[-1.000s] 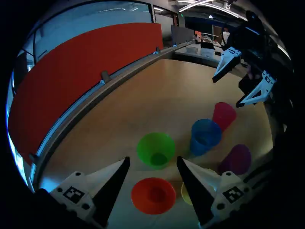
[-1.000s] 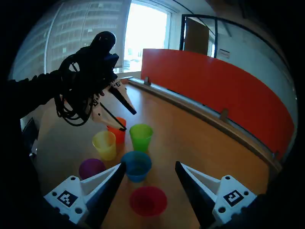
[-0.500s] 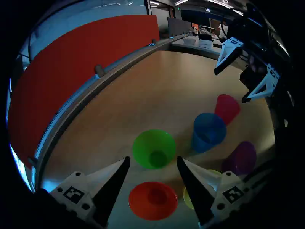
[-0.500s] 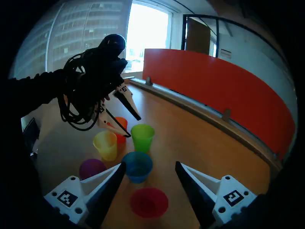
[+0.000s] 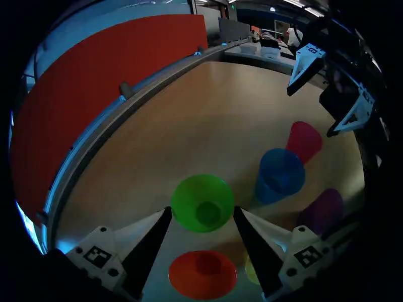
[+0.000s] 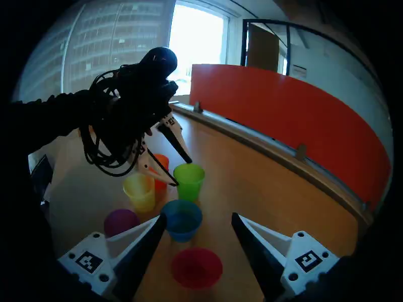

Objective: Pour water

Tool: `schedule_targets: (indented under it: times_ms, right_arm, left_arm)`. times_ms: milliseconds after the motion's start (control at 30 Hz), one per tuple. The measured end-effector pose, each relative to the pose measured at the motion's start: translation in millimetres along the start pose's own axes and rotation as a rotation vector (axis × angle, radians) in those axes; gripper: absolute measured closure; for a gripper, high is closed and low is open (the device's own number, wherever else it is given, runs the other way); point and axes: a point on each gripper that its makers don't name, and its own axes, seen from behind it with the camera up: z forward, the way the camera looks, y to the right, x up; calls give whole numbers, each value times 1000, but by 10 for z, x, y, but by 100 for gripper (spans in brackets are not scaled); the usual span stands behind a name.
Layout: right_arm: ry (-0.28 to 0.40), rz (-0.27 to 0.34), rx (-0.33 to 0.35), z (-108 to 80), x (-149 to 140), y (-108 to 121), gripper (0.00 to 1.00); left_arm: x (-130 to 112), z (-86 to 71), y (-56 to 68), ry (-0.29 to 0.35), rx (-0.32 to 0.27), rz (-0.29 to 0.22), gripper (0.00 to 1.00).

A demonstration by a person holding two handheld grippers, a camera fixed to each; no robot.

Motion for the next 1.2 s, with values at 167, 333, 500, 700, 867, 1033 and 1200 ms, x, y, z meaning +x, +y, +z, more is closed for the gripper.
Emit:
schedule_targets:
  times_ms: [167, 333, 500, 700, 867, 1033, 1200]
  right_arm:
    - [-2, -3, -1, 10, -16, 18, 0]
    - [-2, -2, -2, 20, -28, 36, 0]
    - [-1, 1, -1, 30, -40, 45, 0]
    - [-1, 0, -1, 42, -38, 57, 0]
    - [-1, 1, -1, 44, -37, 61, 0]
    - [-2, 1, -1, 50, -35, 63, 0]
    - [-4, -2, -2, 51, -37, 65, 0]
  left_arm:
    - [30, 42, 3, -2, -7, -2, 9]
    - [58, 76, -4, -3, -12, -5, 9]
    - [81, 111, -2, -1, -13, -2, 9]
    - [89, 163, -4, -3, -14, 0, 9]
    - [97, 192, -1, -1, -15, -1, 9]
    - [96, 211, -4, -2, -16, -1, 9]
    - [104, 231, -15, 5, -14, -7, 9]
